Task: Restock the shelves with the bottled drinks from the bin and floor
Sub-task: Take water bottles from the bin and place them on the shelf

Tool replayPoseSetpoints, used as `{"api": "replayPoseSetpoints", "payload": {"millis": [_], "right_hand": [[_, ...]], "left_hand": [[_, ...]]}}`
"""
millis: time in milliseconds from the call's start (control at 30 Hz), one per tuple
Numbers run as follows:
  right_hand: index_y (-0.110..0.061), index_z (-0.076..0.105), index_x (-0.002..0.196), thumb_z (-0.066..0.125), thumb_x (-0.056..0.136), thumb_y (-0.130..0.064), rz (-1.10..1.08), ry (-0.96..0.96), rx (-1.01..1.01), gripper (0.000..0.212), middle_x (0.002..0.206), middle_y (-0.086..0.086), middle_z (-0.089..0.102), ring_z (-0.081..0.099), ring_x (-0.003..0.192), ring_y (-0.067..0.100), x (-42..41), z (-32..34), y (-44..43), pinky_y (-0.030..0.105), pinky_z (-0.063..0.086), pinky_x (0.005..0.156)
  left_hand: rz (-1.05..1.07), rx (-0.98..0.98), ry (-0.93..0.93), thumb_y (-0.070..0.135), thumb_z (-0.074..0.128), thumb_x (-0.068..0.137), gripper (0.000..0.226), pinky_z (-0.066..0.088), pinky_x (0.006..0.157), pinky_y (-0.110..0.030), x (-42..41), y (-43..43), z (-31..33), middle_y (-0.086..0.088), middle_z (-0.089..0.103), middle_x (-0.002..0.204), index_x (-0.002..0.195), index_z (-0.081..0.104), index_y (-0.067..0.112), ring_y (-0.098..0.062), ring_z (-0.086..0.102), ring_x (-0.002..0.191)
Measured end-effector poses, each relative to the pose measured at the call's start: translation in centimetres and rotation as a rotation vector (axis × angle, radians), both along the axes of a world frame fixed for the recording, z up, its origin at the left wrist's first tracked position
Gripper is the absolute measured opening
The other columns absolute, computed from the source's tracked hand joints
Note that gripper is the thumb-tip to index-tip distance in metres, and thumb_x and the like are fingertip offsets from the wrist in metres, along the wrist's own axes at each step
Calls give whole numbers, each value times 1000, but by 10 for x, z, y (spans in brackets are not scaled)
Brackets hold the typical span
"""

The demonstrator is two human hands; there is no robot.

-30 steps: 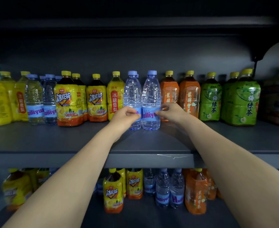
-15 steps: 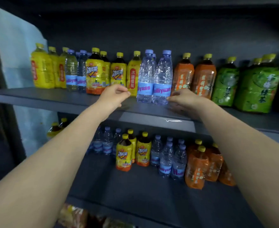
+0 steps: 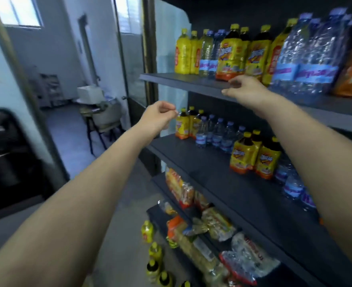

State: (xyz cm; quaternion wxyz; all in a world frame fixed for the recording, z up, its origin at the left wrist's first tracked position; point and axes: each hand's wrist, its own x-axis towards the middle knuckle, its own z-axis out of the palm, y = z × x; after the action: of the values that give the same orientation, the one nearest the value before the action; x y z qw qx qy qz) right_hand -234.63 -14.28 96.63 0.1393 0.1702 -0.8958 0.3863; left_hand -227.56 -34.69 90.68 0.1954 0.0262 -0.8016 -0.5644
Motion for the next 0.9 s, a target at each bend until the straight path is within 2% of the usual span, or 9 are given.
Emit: {"api": "replayPoseSetpoints", "payload": {"millis": [67, 133, 200, 300, 400, 533, 767, 900], "right_hand": [[-10, 44, 136, 59, 91, -30, 69, -60, 11, 51, 134, 7, 49, 50, 116, 23, 8, -12, -33, 30, 40, 89], [-9, 44, 137, 59, 91, -29, 157, -129, 25, 52, 134, 6, 49, 54, 111, 23, 15, -25, -69, 32, 42, 91], [-8, 42, 138, 58, 92, -29, 234, -163, 44, 54, 135, 7, 49, 53, 116, 25, 26, -37, -108, 33, 41, 96], [-7, 42, 139, 57, 92, -28, 340, -202, 69, 53, 140, 11, 46, 46, 126, 26, 46, -55, -169, 32, 38, 100], [-4, 44, 136, 59, 92, -27, 450, -231, 120, 52, 139, 13, 47, 47, 125, 26, 72, -74, -232, 33, 37, 103], [-6, 36, 142, 56, 94, -28, 574, -313, 206, 56, 143, 10, 42, 45, 127, 26, 112, -104, -311, 33, 38, 100], [-7, 22, 148, 51, 96, -28, 695, -431, 385, 63, 155, 7, 24, 29, 140, 24, 180, -170, -422, 34, 28, 111], [-4, 26, 146, 50, 97, -22, 738, -504, 468, 57, 151, 10, 32, 35, 136, 26, 207, -216, -460, 30, 32, 105]], "left_hand": [[85, 0, -29, 18, 56, 92, 3, 48, 79, -30, 26, -28, -9, 3, 56, 94, 94, 55, 18, -14, 54, 97], [175, -18, -57, 18, 56, 93, 10, 47, 72, -27, 52, -56, -16, -2, 56, 101, 102, 53, 15, -16, 53, 98], [261, -31, -73, 17, 56, 92, 13, 47, 68, -25, 79, -86, -24, -3, 56, 104, 105, 54, 15, -16, 54, 96], [372, -17, -115, 19, 57, 92, 14, 49, 76, -30, 120, -133, -37, -3, 57, 108, 105, 55, 15, -18, 56, 100], [471, -3, -146, 20, 58, 91, 18, 48, 76, -28, 163, -180, -51, -2, 57, 105, 107, 57, 13, -17, 56, 99], [574, 3, -212, 25, 57, 91, 15, 49, 94, -37, 220, -240, -74, -1, 59, 112, 105, 57, 19, -18, 57, 107], [655, -89, -365, 26, 60, 90, 27, 43, 80, -28, 295, -329, -131, 1, 58, 103, 113, 59, 12, -16, 56, 97], [657, -126, -521, 28, 59, 90, 28, 42, 82, -27, 320, -362, -174, -4, 60, 111, 112, 58, 11, -20, 56, 108]]}}
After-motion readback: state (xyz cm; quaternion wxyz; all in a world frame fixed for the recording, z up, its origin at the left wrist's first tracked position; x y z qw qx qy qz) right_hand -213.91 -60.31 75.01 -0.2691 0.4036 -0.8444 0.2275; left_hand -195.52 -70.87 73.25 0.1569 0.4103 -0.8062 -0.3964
